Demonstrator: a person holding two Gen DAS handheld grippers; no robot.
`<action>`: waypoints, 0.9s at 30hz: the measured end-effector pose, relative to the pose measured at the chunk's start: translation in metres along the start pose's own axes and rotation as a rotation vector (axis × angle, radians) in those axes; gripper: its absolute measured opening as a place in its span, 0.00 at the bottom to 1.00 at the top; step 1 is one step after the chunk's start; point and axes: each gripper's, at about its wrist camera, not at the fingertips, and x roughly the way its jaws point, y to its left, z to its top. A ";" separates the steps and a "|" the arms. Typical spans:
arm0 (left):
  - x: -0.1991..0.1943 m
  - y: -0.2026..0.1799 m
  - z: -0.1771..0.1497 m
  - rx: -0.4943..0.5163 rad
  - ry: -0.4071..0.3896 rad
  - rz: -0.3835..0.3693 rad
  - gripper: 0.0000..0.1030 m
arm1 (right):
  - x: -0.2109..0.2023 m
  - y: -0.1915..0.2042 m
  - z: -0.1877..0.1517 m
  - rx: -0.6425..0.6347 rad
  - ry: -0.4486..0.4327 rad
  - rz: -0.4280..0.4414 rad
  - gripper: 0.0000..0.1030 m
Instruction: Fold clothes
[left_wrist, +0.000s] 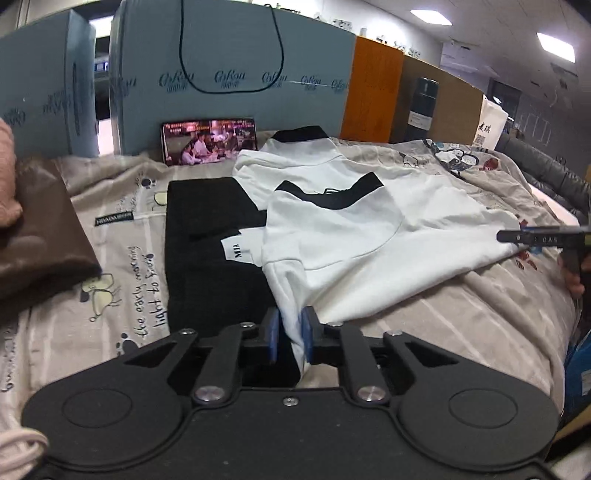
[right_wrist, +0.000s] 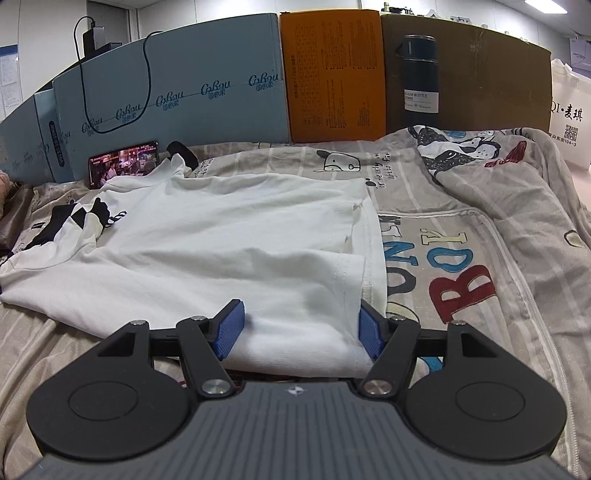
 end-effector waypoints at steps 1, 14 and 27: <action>-0.003 0.001 -0.001 0.001 -0.001 0.013 0.29 | 0.000 0.000 0.001 -0.004 0.001 -0.003 0.59; 0.003 -0.004 0.010 0.113 -0.055 0.244 0.66 | 0.016 0.059 0.054 -0.030 -0.079 0.276 0.66; 0.004 0.006 0.025 0.136 -0.122 0.254 0.80 | 0.125 0.143 0.082 -0.060 0.095 0.314 0.61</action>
